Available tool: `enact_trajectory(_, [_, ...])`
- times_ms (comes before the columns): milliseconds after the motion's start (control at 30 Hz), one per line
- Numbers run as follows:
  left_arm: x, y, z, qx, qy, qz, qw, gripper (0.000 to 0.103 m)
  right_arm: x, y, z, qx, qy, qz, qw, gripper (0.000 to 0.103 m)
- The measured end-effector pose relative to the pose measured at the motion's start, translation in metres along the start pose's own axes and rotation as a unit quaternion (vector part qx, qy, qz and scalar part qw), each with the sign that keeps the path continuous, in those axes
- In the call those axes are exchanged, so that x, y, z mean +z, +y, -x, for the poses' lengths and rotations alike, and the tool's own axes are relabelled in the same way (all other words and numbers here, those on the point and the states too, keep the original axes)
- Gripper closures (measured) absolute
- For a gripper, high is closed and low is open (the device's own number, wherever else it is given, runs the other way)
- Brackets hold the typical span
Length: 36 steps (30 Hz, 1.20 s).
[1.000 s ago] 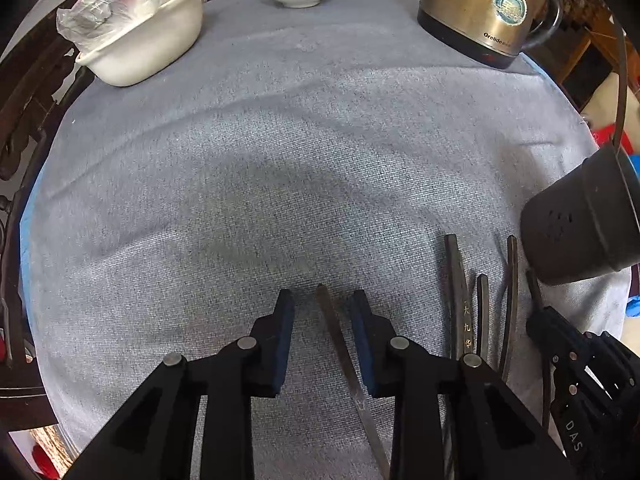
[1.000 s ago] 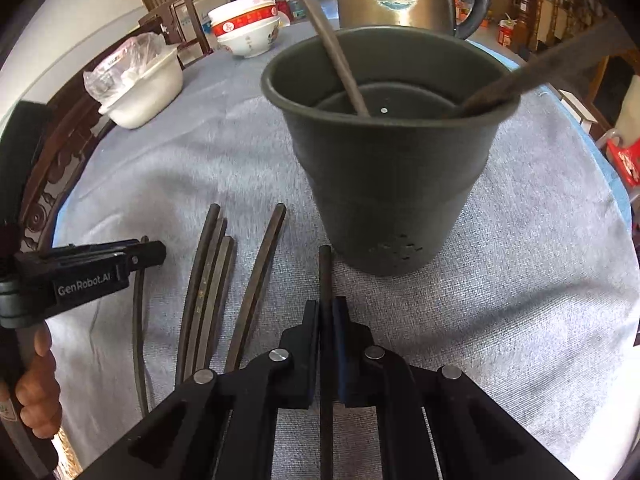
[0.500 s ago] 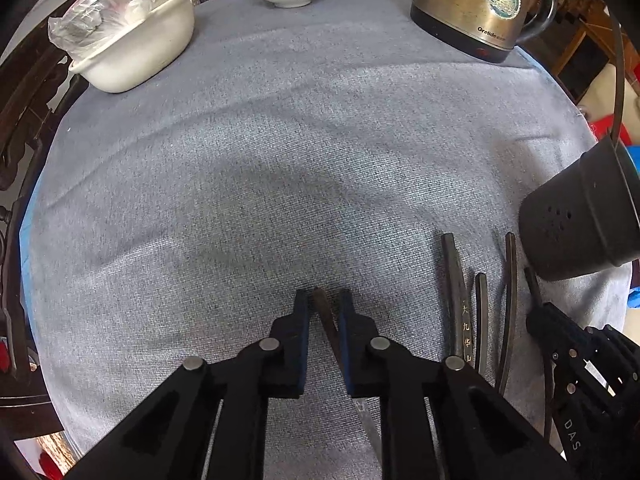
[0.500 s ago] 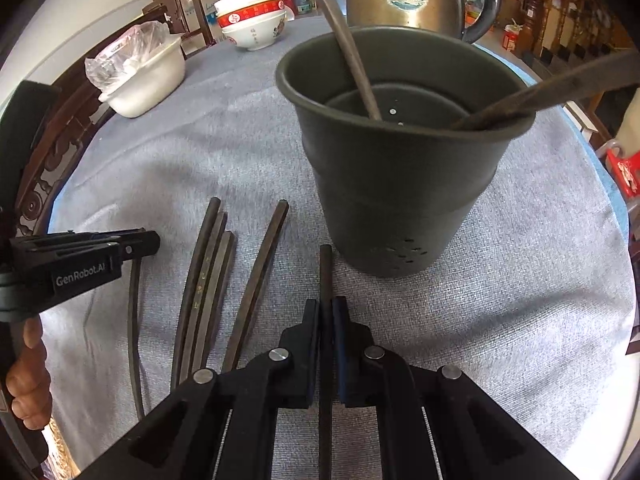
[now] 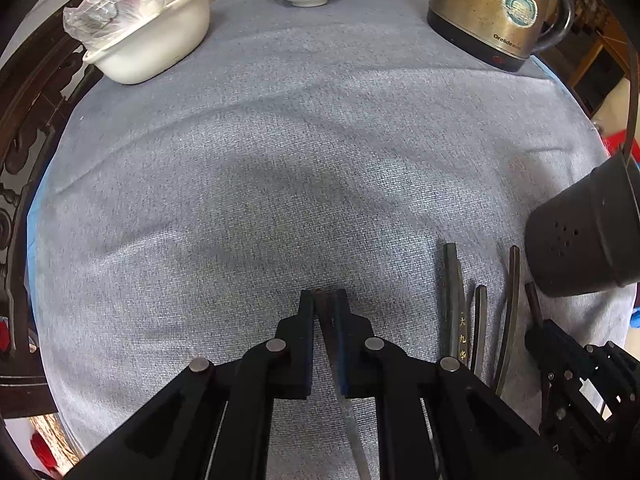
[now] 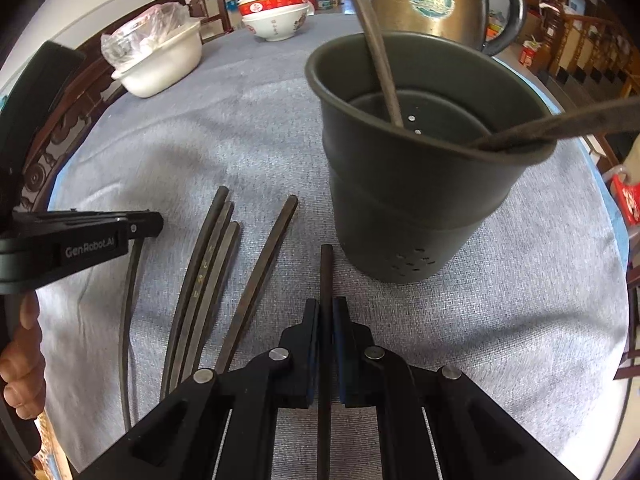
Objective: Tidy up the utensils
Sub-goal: 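Close the right gripper on a third dark chopstick, then lift the chopstick upright with the right gripper above the grey cup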
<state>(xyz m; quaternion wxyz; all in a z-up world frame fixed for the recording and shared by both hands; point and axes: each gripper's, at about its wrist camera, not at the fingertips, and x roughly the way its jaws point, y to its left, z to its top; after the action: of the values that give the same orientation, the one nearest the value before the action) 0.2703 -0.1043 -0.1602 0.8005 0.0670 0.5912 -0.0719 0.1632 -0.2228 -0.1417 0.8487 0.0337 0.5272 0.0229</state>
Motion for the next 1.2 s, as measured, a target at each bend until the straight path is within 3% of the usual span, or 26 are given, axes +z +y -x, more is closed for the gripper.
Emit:
enact_trajectory(533, [-0.016, -0.008, 0.013, 0.015, -0.013, 0.004, 0.9998, 0.095, -0.007, 0.013, -0.001, -0.028, -0.012, 0.043, 0.999, 0.093])
enact_trajectory(900, [-0.016, -0.004, 0.014, -0.026, -0.009, -0.032, 0.9991, 0.097, -0.005, 0.025, -0.002, -0.069, -0.007, 0.036, 0.997, 0.095])
enact_trajectory(1200, [-0.021, 0.011, 0.019, -0.062, -0.008, -0.038, 0.9973, 0.097, -0.006, 0.022, 0.000, -0.061, -0.008, -0.015, 0.998, 0.096])
